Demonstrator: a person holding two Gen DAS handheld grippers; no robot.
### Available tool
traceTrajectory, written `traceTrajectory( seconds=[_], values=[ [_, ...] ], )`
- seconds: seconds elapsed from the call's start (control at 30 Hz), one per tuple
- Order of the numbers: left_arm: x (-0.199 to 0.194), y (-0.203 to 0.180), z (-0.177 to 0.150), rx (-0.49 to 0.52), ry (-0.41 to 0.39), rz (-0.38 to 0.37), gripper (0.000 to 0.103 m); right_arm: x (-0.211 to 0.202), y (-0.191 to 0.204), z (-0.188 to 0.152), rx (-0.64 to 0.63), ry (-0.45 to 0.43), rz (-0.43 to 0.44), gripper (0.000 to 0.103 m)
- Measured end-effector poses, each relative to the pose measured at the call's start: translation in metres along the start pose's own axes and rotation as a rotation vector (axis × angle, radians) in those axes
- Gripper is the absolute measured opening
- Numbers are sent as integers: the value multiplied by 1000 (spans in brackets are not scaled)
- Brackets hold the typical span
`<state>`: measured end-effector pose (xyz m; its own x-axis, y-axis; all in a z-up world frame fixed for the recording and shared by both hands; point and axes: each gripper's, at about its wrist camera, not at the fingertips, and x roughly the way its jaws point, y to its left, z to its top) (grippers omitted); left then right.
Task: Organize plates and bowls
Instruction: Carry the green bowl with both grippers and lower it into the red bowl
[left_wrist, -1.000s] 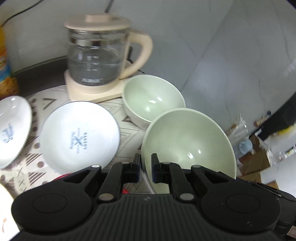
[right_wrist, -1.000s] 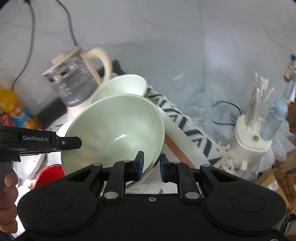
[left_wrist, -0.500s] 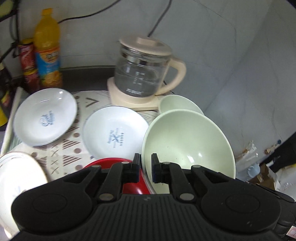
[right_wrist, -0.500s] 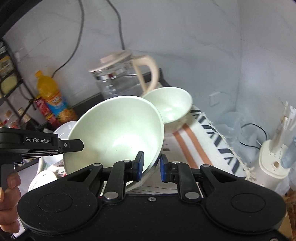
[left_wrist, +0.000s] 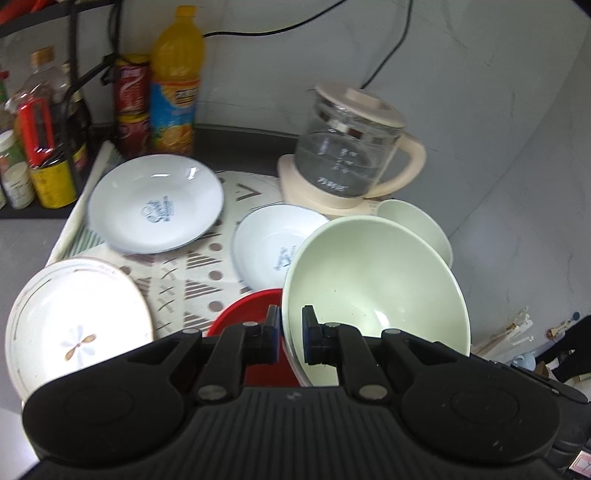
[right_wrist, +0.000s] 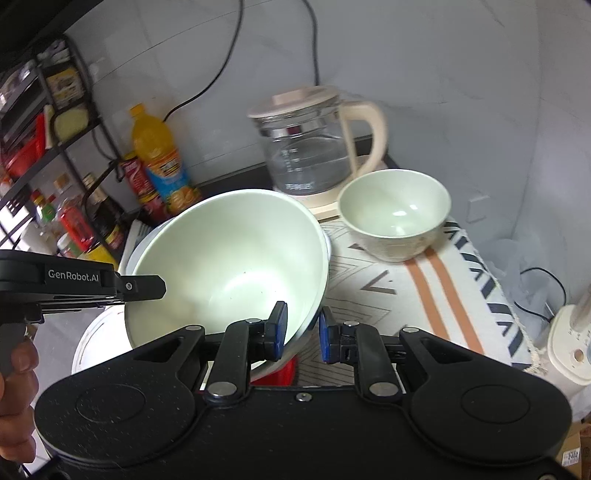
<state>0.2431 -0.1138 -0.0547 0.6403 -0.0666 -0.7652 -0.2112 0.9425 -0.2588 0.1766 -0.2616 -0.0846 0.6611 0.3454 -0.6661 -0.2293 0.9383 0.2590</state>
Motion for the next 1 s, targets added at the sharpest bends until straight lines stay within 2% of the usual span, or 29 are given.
traceTrajectory(
  seconds=[0.43,1.0],
  values=[
    [1,37,-26,-86,37,64,10,20,27,-16,-90,71,54,18],
    [22,48,-49,-149,93,80,10,38,32,-26,-152,144,43,18]
  ],
)
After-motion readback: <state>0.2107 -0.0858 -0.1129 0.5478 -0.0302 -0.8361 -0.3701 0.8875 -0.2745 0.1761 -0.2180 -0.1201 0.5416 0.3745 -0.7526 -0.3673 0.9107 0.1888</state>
